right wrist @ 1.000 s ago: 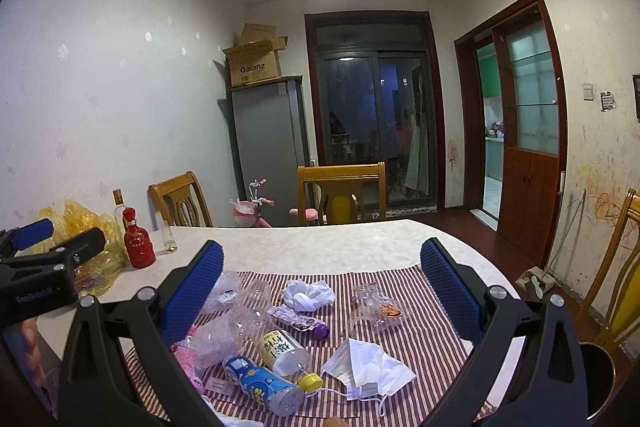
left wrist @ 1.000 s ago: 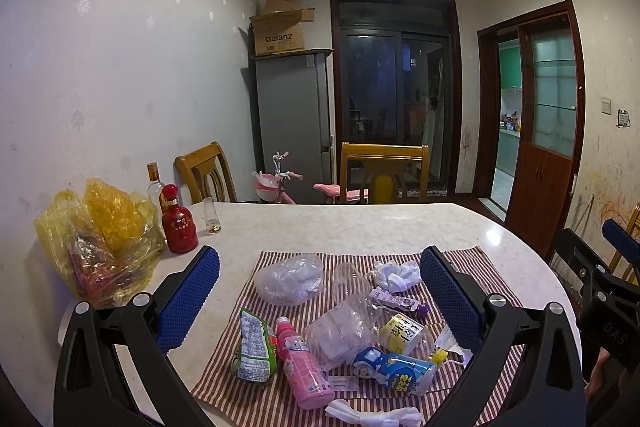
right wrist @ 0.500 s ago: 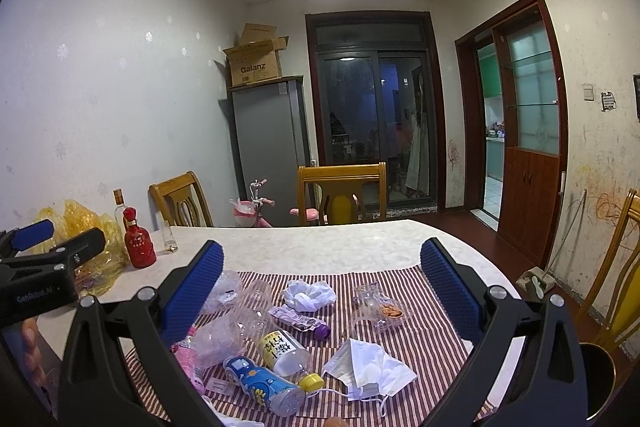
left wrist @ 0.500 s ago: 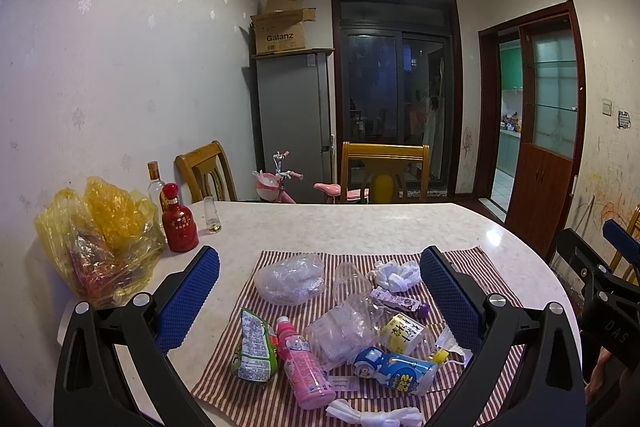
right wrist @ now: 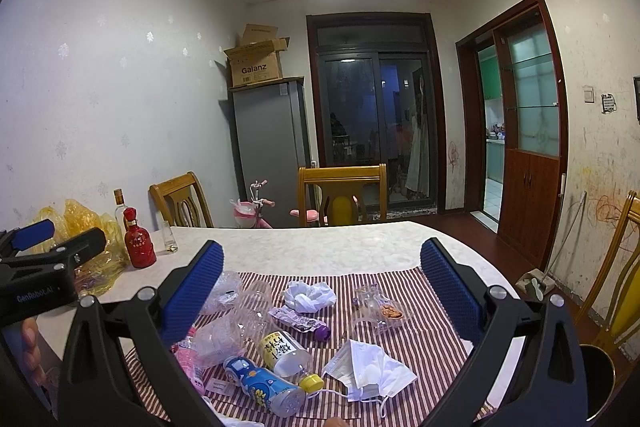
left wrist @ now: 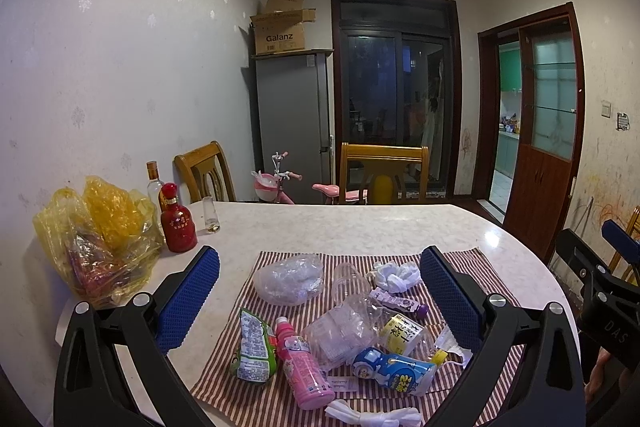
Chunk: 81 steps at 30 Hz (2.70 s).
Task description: Collect trash
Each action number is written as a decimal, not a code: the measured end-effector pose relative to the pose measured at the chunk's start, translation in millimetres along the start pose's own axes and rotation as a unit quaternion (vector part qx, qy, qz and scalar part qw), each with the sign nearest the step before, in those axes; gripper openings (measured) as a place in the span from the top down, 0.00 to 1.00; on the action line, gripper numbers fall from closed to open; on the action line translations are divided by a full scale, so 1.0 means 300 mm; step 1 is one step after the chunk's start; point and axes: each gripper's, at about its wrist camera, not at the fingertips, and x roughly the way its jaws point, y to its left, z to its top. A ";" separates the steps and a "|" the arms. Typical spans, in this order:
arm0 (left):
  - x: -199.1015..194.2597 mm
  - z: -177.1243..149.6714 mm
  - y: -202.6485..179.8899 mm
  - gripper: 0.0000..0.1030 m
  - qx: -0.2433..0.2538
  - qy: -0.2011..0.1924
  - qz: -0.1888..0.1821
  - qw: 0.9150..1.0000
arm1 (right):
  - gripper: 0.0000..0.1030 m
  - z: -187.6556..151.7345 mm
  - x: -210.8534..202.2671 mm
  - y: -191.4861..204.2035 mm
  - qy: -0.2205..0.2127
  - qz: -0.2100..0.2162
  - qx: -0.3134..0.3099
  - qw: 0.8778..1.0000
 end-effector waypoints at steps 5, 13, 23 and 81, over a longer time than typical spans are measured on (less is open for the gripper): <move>0.001 0.000 0.002 0.06 -0.001 0.000 0.000 1.000 | 0.04 -0.002 0.000 0.002 0.000 -0.001 0.000 1.000; 0.002 -0.001 0.001 0.06 -0.001 0.000 0.000 1.000 | 0.04 0.000 -0.002 0.004 0.000 0.001 -0.001 1.000; 0.016 -0.008 -0.004 0.06 0.000 0.006 -0.002 1.000 | 0.04 -0.007 0.009 0.011 0.001 0.005 -0.003 1.000; 0.551 -0.703 -0.120 0.29 0.004 0.427 -0.200 0.882 | 0.88 -0.499 0.601 -0.188 0.386 0.042 -0.032 0.921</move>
